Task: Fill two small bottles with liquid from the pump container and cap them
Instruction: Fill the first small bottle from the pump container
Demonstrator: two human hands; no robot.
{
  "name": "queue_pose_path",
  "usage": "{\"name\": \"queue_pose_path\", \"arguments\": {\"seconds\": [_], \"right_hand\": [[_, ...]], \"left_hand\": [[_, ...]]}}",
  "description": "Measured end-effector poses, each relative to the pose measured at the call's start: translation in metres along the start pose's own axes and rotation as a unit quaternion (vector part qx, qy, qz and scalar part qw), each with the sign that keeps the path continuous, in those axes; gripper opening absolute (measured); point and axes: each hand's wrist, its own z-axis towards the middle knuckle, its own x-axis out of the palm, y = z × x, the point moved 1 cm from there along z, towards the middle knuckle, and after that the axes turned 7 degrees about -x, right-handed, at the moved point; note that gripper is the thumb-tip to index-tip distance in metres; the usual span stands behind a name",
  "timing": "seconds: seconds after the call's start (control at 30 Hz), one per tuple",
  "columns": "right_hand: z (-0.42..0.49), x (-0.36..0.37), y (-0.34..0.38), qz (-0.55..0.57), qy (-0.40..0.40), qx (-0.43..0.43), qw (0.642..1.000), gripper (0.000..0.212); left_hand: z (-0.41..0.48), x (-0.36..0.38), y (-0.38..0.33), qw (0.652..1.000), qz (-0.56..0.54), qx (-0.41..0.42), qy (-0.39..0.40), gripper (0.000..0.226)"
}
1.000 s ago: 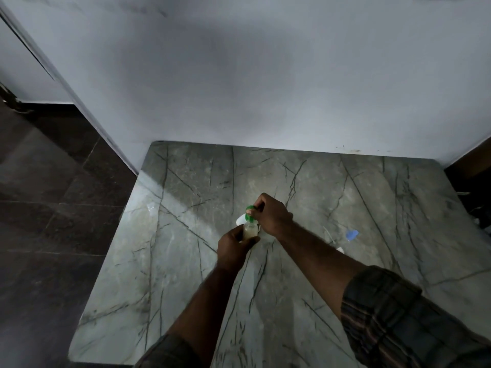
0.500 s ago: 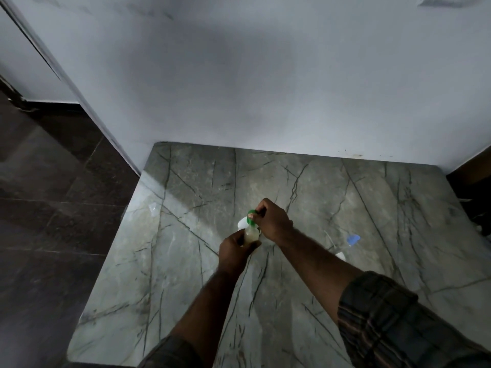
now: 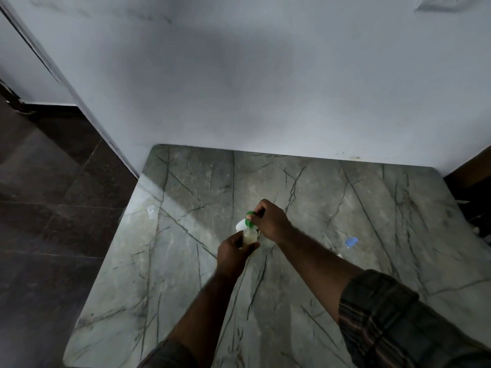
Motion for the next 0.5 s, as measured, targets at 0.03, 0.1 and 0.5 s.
{"name": "queue_pose_path", "arguments": {"seconds": [0.03, 0.1, 0.5], "right_hand": [[0.0011, -0.0019, 0.0013, 0.001, -0.002, -0.003, 1.0, 0.02], [0.0022, -0.0031, 0.0017, 0.001, -0.009, -0.006, 1.0, 0.02], [0.004, -0.0023, 0.003, -0.001, -0.009, -0.005, 1.0, 0.024]], "left_hand": [[0.0002, -0.0004, -0.0008, 1.0, 0.0, 0.002, 0.001, 0.051], [0.001, -0.0012, -0.002, 1.0, -0.002, 0.004, 0.003, 0.051], [0.0001, -0.0032, -0.0048, 1.0, 0.003, 0.003, -0.002, 0.051]]}}
